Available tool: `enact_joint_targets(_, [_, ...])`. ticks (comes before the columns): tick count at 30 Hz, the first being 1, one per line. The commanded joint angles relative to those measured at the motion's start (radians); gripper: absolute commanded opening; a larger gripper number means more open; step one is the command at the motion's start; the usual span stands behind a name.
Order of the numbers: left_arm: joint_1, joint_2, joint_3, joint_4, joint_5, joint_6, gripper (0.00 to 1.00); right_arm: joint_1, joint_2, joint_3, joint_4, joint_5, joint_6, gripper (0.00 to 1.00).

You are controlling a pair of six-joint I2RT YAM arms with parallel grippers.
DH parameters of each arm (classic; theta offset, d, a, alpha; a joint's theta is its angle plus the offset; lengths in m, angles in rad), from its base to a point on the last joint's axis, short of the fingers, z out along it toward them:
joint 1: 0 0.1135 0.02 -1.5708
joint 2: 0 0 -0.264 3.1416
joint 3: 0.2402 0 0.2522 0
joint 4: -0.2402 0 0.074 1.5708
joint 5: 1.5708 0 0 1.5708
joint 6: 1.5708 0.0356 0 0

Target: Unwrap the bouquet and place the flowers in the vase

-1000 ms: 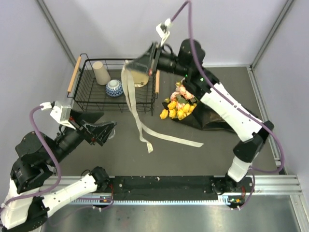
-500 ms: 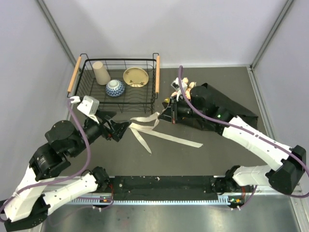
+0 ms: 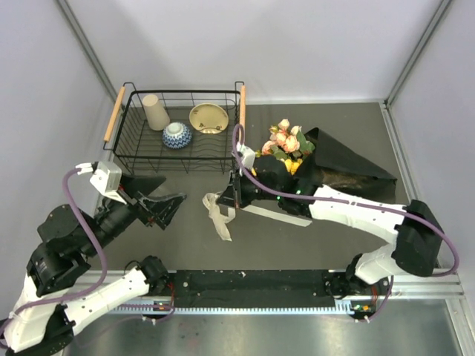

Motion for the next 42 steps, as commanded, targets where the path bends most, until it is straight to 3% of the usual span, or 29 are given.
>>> enact_joint_targets(1, [-0.003, 0.019, -0.031, 0.018, 0.078, -0.029, 0.89, 0.008, 0.049, -0.056, 0.033, 0.149, 0.090, 0.00])
enact_joint_targets(4, [-0.003, 0.048, -0.067, 0.030, 0.119, -0.033, 0.89, 0.001, 0.094, -0.019, -0.167, 0.277, 0.062, 0.02])
enact_joint_targets(5, [-0.003, 0.068, -0.073, 0.030, 0.122, -0.038, 0.88, -0.033, 0.095, -0.019, -0.200, 0.279, 0.071, 0.15])
enact_joint_targets(7, [-0.003, 0.089, -0.093, 0.030, 0.134, -0.050, 0.88, -0.091, 0.088, -0.045, -0.260, 0.278, 0.100, 0.24])
enact_joint_targets(9, [-0.003, 0.112, -0.109, 0.032, 0.136, -0.064, 0.88, -0.171, 0.060, -0.087, -0.279, 0.247, 0.108, 0.41])
enact_joint_targets(11, [-0.003, 0.128, -0.136, 0.040, 0.180, -0.075, 0.87, -0.208, 0.023, -0.131, -0.305, 0.211, 0.076, 0.65])
enact_joint_targets(13, [-0.003, 0.132, -0.161, 0.047, 0.219, -0.086, 0.87, -0.259, 0.038, -0.136, -0.349, 0.186, 0.045, 0.73])
enact_joint_targets(20, [-0.003, 0.114, -0.209, 0.078, 0.292, -0.115, 0.87, -0.331, 0.156, -0.130, -0.372, 0.212, -0.126, 0.75])
enact_joint_targets(31, [-0.003, 0.089, -0.224, 0.061, 0.322, -0.138, 0.87, -0.294, 0.310, -0.108, -0.170, 0.037, -0.093, 0.73])
enact_joint_targets(38, [-0.003, 0.102, -0.178, 0.011, 0.296, -0.122, 0.87, -0.121, 0.437, -0.007, -0.049, -0.043, 0.049, 0.72])
enact_joint_targets(42, [-0.003, 0.092, -0.163, -0.003, 0.289, -0.142, 0.87, 0.009, 0.515, 0.153, 0.013, -0.070, 0.129, 0.72])
